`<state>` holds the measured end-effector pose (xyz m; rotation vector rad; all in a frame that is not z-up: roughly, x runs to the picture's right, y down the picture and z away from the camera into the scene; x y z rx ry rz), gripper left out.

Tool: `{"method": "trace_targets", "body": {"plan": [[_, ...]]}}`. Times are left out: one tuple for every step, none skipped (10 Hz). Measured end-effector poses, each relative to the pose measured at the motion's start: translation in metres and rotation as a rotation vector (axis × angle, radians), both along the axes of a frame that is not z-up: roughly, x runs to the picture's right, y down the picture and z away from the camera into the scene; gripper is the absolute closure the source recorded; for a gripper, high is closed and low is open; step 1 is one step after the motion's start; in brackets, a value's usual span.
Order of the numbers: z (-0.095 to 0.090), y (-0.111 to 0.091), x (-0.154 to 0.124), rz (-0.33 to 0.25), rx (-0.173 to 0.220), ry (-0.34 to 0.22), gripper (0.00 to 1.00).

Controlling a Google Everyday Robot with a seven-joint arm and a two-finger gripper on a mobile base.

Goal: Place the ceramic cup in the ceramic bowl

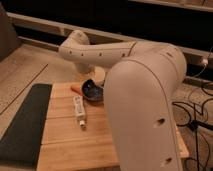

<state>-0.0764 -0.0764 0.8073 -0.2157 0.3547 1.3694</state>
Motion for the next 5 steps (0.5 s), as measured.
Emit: {"method": "trace_targets", "body": {"plan": [[0.008,0.000,0.001,0.018,-0.004,-0.013,1.00],[0.023,0.007,0.002,0.044,-0.026,-0.029,1.00],[0.032,0.013,0.002,0.059,-0.045,-0.040,1.00],[0.050,0.024,-0.001,0.078,-0.084,-0.062,1.00],[0.060,0.027,-0.004,0.082,-0.103,-0.075,1.00]]}}
